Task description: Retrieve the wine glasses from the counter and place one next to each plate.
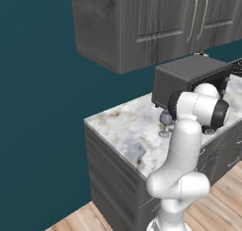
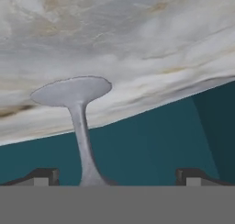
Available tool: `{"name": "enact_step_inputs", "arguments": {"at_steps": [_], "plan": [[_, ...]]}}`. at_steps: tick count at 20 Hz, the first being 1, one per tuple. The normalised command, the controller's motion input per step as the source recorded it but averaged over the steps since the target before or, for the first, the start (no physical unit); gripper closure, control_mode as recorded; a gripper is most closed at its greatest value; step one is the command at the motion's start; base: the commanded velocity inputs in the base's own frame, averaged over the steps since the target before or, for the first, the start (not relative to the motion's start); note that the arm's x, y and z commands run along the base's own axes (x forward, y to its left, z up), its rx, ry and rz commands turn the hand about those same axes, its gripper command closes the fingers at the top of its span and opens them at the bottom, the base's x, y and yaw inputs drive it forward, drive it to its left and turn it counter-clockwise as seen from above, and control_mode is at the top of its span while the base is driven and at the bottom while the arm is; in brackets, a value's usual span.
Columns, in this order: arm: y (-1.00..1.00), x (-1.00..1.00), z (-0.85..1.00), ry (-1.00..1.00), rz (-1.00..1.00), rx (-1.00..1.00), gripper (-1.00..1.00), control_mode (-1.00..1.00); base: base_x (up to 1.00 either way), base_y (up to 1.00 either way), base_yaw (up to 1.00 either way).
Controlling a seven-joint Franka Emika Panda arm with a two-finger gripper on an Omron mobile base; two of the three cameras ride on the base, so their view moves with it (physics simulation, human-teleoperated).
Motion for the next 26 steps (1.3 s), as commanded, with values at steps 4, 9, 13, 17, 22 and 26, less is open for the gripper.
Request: {"name": "enact_step_inputs", "arguments": {"at_steps": [4, 9, 13, 17, 22, 26], "plan": [[0.01, 0.19, -0.15, 0.08, 0.0, 0.0, -1.0, -1.0, 0.0, 0.0, 0.0], [0.0, 0.16, -0.22, 0.06, 0.0, 0.0, -1.0, -1.0, 0.0, 0.0, 0.0], [0.0, 0.14, -0.16, 0.0, 0.0, 0.0, -1.0, -1.0, 0.0, 0.0, 0.0], [0.0, 0.14, -0.17, 0.0, 0.0, 0.0, -1.0, -1.0, 0.0, 0.0, 0.0], [0.0, 0.13, -0.11, 0.0, 0.0, 0.0, -1.0, -1.0, 0.0, 0.0, 0.0], [0.01, 0.18, -0.02, 0.0, 0.0, 0.0, -1.0, -1.0, 0.0, 0.0, 0.0]]}}
